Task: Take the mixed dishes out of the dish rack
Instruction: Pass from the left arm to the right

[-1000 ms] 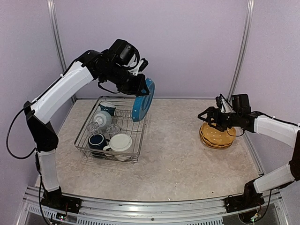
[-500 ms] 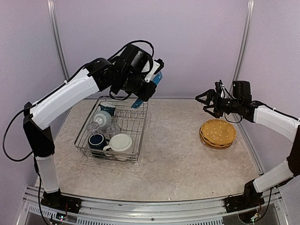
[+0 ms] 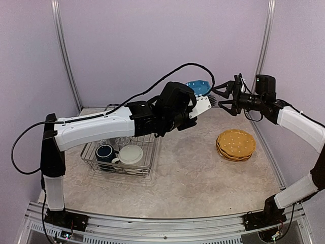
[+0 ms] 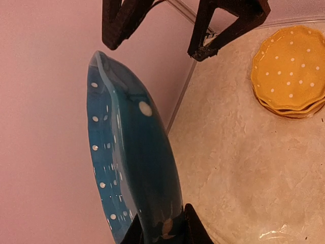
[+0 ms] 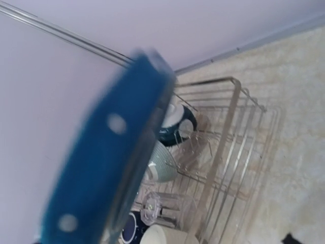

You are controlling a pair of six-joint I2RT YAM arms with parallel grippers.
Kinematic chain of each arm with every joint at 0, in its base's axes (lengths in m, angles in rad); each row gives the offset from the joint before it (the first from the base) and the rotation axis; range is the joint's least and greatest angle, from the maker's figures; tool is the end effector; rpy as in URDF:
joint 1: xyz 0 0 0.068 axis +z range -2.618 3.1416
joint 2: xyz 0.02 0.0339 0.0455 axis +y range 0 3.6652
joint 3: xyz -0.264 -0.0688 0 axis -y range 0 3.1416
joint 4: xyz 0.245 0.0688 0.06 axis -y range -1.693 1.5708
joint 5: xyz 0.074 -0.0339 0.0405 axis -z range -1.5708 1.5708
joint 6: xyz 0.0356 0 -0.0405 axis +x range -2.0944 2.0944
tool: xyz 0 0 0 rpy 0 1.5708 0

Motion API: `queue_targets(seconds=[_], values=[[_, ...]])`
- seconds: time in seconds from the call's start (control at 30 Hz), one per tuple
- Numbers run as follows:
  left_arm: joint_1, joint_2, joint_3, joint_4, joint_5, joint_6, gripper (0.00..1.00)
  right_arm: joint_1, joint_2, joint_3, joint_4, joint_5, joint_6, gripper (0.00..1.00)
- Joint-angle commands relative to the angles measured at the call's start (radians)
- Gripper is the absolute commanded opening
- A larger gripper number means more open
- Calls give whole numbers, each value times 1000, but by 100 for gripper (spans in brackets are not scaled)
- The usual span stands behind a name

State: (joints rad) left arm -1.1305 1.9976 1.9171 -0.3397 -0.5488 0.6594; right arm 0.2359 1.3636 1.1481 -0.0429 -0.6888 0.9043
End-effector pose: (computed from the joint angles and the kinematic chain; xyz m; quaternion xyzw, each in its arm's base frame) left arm 0.2187 -0.4205 0.3513 0.5379 0.6202 0.0988 0.5623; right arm 0.3019 0.0958 0.3521 0.0500 0.7721 0.5352 0.3391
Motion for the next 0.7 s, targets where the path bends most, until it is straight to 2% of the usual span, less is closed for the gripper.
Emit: queue_targets(seconds=[0.0, 0.17, 0.3, 0.4, 0.53, 0.63, 0.67], values=[[-27, 61, 37, 302, -122, 214, 0, 37, 14, 10, -72, 24, -2, 100], [-37, 96, 51, 308, -134, 251, 0, 66, 39, 12, -97, 15, -28, 93], [-45, 107, 42, 313, -140, 273, 0, 64, -55, -23, -139, 140, -68, 98], [-62, 107, 36, 332, -139, 302, 0, 64, -47, -33, -130, 127, -55, 97], [-78, 128, 45, 369, -152, 346, 0, 77, -11, -65, -63, 97, -1, 86], [-81, 123, 36, 345, -147, 326, 0, 80, -17, -95, -20, 111, 33, 68], [-80, 120, 36, 343, -149, 323, 0, 79, -20, -100, -6, 115, 44, 59]])
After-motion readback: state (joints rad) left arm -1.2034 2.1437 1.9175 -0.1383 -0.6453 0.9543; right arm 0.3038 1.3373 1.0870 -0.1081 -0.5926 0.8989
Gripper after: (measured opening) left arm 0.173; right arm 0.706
